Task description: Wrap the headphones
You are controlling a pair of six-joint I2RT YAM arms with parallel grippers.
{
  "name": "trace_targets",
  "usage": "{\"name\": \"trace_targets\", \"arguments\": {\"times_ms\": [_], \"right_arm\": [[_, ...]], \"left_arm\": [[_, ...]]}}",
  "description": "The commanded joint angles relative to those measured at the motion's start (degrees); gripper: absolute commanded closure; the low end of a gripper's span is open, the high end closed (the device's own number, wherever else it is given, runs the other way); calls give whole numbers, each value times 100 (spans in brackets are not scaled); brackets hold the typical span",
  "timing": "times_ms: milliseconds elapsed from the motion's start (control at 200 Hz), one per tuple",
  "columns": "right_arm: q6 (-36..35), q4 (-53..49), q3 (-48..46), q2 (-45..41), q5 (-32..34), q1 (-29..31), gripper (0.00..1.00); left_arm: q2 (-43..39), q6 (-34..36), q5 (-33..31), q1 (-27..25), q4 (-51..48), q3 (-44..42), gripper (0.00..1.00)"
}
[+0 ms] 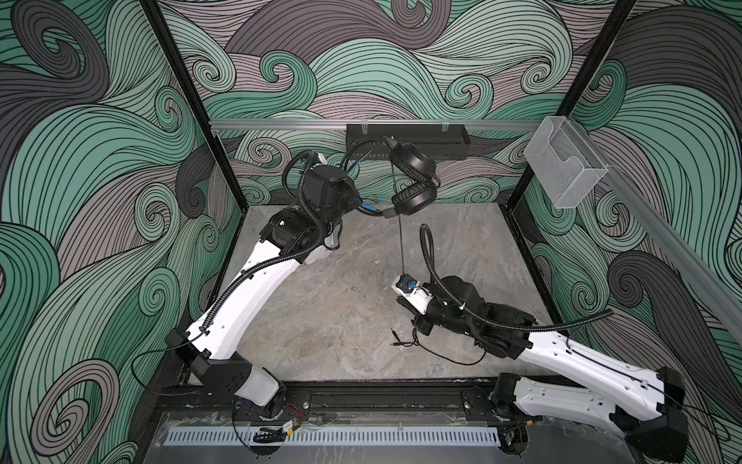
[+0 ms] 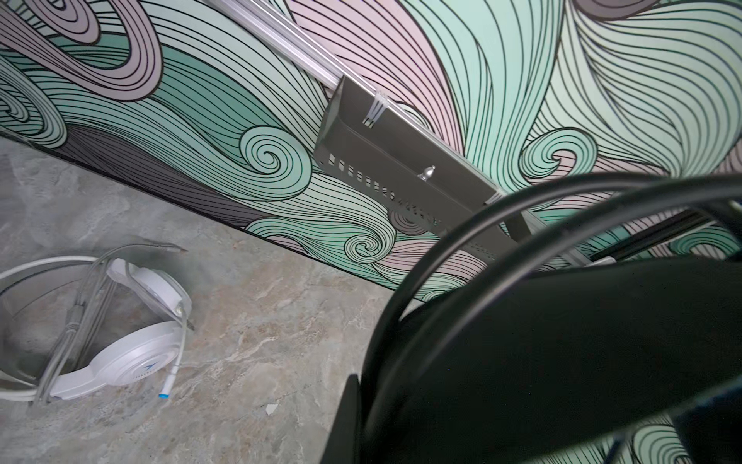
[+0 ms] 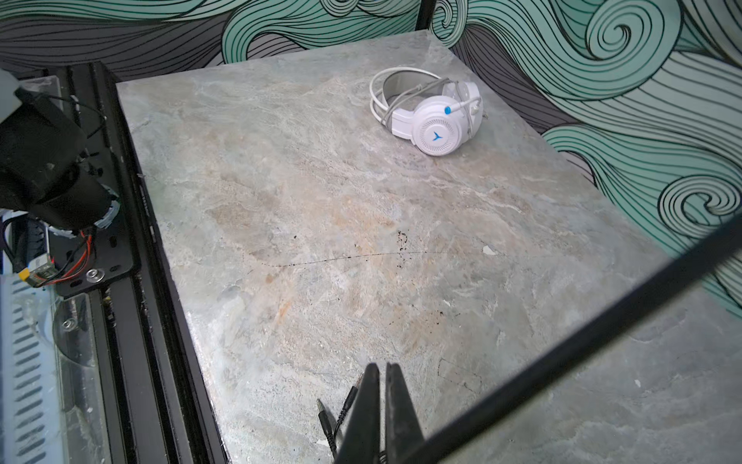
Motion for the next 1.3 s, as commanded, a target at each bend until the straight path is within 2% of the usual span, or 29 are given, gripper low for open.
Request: {"name": "trace_targets", "arguments": {"times_ms": [0, 125, 245, 365, 565, 851, 1016, 1296], "right_arm": [[-227, -475, 419, 175, 162, 263, 100], [-246, -488, 698, 370, 60, 402, 100], [-218, -359, 595, 456, 59, 411, 100], [-72, -151, 198, 438, 145, 363, 100], [402, 145, -534, 273, -239, -90, 100], [246, 32, -188, 559, -397, 21, 100], [134, -28, 86, 636, -400, 195, 100], [-70, -675, 1123, 545, -249, 401, 100]], "left_arm": [[40, -476, -467, 48, 707, 74, 100], [138, -703, -279, 65, 851, -34, 100], [92, -891, 79, 110, 1093, -149, 100], [-48, -991, 291, 174, 1074, -189, 100], [-72, -1477, 1239, 430, 610, 20, 100], [-161, -1938, 1418, 436, 798, -207, 100], [-165, -1643, 1024, 363, 702, -237, 100], [-121, 389, -822, -60, 861, -730, 100]]}}
